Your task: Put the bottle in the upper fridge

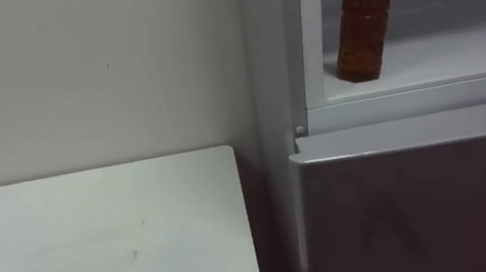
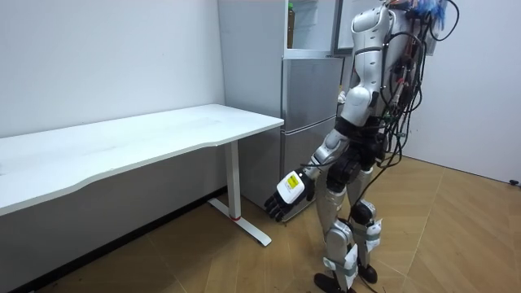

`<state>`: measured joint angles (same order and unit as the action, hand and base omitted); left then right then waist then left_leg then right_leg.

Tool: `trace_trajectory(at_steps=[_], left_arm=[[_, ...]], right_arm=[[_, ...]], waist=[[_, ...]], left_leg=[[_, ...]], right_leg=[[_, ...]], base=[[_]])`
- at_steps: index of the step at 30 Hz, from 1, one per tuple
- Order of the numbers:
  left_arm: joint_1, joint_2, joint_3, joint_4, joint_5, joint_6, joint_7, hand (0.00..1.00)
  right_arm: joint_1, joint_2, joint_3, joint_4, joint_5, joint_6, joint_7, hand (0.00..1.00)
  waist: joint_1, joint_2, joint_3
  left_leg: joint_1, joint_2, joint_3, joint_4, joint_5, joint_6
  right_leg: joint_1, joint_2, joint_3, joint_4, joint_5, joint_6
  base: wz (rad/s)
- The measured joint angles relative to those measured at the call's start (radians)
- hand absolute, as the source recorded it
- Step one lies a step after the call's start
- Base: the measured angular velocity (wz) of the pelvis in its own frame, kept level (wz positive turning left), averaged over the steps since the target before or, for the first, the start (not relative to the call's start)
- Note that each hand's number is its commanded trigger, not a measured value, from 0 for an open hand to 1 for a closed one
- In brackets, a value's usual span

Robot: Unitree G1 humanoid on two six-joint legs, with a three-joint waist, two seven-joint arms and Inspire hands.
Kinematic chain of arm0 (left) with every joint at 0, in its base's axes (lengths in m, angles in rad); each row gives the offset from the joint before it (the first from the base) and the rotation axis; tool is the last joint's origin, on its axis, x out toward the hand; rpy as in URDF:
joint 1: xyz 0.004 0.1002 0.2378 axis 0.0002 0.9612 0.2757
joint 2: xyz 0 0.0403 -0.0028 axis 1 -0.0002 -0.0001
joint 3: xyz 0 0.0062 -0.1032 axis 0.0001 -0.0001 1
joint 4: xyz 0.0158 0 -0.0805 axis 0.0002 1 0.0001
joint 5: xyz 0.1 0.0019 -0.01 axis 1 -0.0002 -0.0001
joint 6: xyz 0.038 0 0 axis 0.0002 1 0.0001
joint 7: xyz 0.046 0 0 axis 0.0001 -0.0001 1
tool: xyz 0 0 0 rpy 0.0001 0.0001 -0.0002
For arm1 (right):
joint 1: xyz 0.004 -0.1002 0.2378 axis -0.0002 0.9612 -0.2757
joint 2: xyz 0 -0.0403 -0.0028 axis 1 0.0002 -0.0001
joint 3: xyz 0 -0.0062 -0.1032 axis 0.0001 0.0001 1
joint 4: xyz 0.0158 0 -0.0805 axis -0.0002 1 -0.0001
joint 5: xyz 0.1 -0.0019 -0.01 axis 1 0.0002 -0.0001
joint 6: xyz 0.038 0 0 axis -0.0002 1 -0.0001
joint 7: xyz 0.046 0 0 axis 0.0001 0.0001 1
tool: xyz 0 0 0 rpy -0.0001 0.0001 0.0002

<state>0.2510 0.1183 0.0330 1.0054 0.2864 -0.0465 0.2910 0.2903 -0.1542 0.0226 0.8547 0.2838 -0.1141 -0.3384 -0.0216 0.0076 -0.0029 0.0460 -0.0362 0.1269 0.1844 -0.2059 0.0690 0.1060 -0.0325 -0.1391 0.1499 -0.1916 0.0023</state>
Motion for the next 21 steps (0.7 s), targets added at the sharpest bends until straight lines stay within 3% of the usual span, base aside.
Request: trace_trajectory(at_steps=[5, 9, 15, 21], left_arm=[[0.012, 0.002, 0.001, 0.000, 0.001, 0.011, -0.042, 0.00], [0.015, 0.002, 0.003, 0.009, -0.006, 0.027, -0.079, 0.00], [0.027, 0.003, 0.004, 0.072, -0.089, 0.106, -0.169, 0.00], [0.031, 0.003, 0.003, 0.102, -0.200, 0.176, -0.276, 0.00]], right_arm=[[0.002, 0.000, 0.036, 0.055, 0.012, 0.035, 0.136, 0.00], [-0.034, 0.003, 0.037, 0.107, -0.043, 0.061, 0.233, 0.00], [-0.074, 0.007, 0.043, 0.111, -0.137, 0.114, 0.310, 0.00], [-0.078, 0.008, 0.042, 0.115, -0.135, 0.132, 0.343, 0.00]], waist=[[0.000, -0.009, 0.0044], [0.025, -0.016, 0.0053], [0.030, -0.016, 0.0052], [0.031, -0.014, 0.0049]], left_leg=[[-0.010, -0.007, -0.024, 0.017, -0.003, 0.003], [-0.005, -0.009, -0.027, 0.020, -0.003, 0.004], [-0.017, -0.008, -0.034, 0.038, -0.019, 0.006], [-0.018, -0.009, -0.044, 0.051, -0.025, 0.008]], right_leg=[[-0.001, -0.002, -0.015, 0.004, -0.011, 0.003], [-0.001, -0.001, -0.006, 0.004, -0.011, 0.004], [0.006, -0.002, -0.020, 0.001, -0.013, 0.005], [0.008, -0.002, -0.023, 0.008, -0.016, 0.006]], base=[[0.13], [0.01], [0.03], [0.06]])
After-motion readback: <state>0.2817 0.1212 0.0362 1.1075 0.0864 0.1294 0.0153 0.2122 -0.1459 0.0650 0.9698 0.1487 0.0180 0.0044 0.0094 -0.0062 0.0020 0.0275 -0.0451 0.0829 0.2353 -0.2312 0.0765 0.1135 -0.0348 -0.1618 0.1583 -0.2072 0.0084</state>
